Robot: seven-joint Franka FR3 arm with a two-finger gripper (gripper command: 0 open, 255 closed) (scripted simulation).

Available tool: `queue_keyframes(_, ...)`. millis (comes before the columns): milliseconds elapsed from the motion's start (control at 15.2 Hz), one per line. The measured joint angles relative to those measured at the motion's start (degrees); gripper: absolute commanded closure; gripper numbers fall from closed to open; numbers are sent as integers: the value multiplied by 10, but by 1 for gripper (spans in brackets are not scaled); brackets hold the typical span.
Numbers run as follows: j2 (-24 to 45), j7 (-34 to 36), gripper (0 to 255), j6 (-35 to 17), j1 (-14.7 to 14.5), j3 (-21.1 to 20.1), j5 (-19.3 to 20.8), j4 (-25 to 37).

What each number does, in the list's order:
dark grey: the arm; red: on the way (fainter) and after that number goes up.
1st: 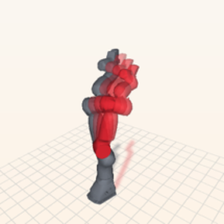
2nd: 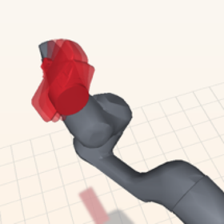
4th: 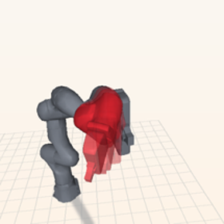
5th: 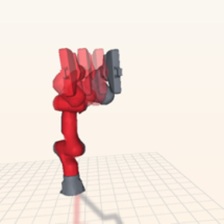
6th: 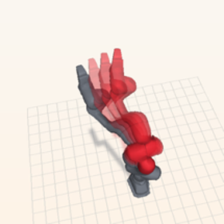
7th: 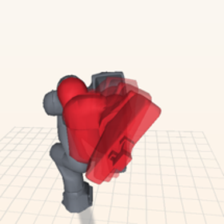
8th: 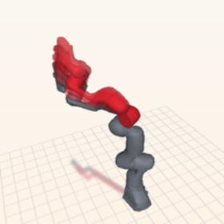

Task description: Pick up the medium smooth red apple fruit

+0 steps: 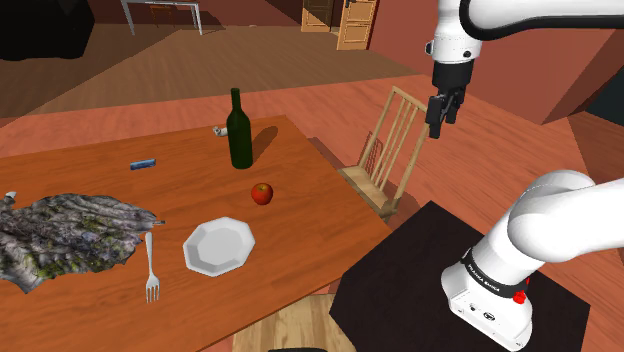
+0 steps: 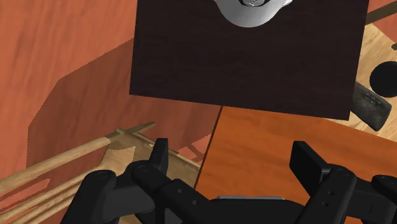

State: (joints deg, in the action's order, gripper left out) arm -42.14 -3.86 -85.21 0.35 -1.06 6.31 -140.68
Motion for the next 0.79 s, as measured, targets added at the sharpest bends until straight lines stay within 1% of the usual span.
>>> queue_keyframes(66, 0, 0, 0, 0, 0, 0, 0, 0)
queue_keyframes(264, 33, 12, 0, -33, -6, -6, -15, -4)
queue_keyframes(792, 187, 45, 0, -147, -27, -28, -64, 27)
